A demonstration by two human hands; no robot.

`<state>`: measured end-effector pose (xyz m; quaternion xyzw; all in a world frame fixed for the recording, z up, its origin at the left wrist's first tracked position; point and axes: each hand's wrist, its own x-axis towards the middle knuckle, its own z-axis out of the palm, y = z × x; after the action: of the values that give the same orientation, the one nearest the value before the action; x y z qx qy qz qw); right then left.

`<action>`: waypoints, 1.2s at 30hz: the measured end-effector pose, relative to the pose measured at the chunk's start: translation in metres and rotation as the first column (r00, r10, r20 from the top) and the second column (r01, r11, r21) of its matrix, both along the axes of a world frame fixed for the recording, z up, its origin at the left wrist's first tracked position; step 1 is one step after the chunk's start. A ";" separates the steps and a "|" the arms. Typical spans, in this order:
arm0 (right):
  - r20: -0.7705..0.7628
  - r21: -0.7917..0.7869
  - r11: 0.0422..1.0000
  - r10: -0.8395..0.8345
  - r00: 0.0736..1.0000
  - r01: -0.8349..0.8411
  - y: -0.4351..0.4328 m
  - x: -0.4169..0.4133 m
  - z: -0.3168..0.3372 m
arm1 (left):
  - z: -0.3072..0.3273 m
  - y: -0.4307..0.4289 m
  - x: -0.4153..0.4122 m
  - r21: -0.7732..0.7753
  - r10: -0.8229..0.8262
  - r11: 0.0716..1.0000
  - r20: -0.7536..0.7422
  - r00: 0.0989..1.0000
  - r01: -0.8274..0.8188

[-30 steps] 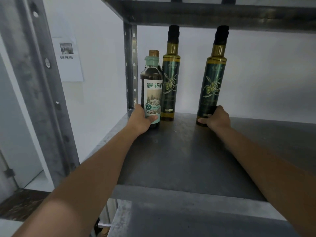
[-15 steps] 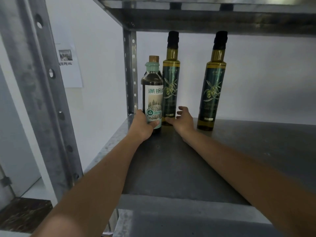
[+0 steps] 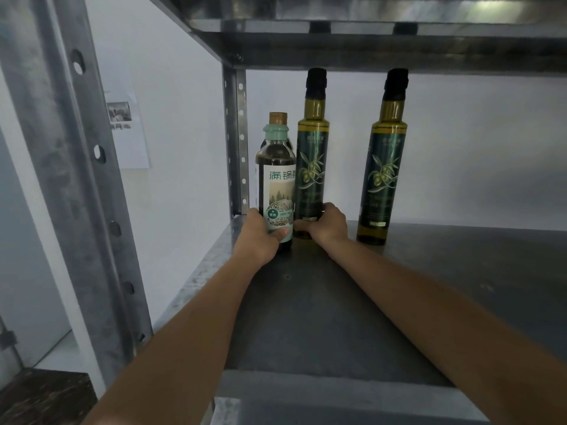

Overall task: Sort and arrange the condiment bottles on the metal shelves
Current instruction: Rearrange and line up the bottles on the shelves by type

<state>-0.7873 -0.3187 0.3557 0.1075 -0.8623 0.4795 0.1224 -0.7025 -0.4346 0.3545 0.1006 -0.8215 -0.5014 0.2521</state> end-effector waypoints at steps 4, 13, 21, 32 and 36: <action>-0.018 0.016 1.000 -0.023 1.000 0.023 0.020 0.009 -0.001 | -0.001 -0.001 -0.002 -0.017 -0.001 1.000 0.004 1.000 0.001; -0.048 0.078 0.992 -0.100 0.994 0.103 0.049 0.021 0.002 | -0.001 0.000 -0.002 -0.150 0.001 0.989 0.042 0.999 0.006; -0.107 0.143 0.981 -0.113 0.988 0.128 0.067 0.025 -0.001 | 0.002 0.016 -0.006 -0.158 -0.184 0.969 0.035 0.982 0.187; -0.352 0.234 0.965 -0.029 0.936 0.118 0.039 0.060 -0.007 | -0.005 -0.004 -0.036 -0.361 0.020 0.931 -0.115 0.993 -0.061; -0.265 0.336 0.932 -0.046 0.963 0.137 0.020 0.055 -0.008 | 0.001 -0.020 -0.039 -0.064 0.299 0.945 -0.233 0.925 -0.321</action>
<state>-0.7319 -0.2990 0.3481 0.1472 -0.9153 0.2942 0.2323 -0.7410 -0.4549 0.3554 0.1602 -0.7866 -0.4209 0.4225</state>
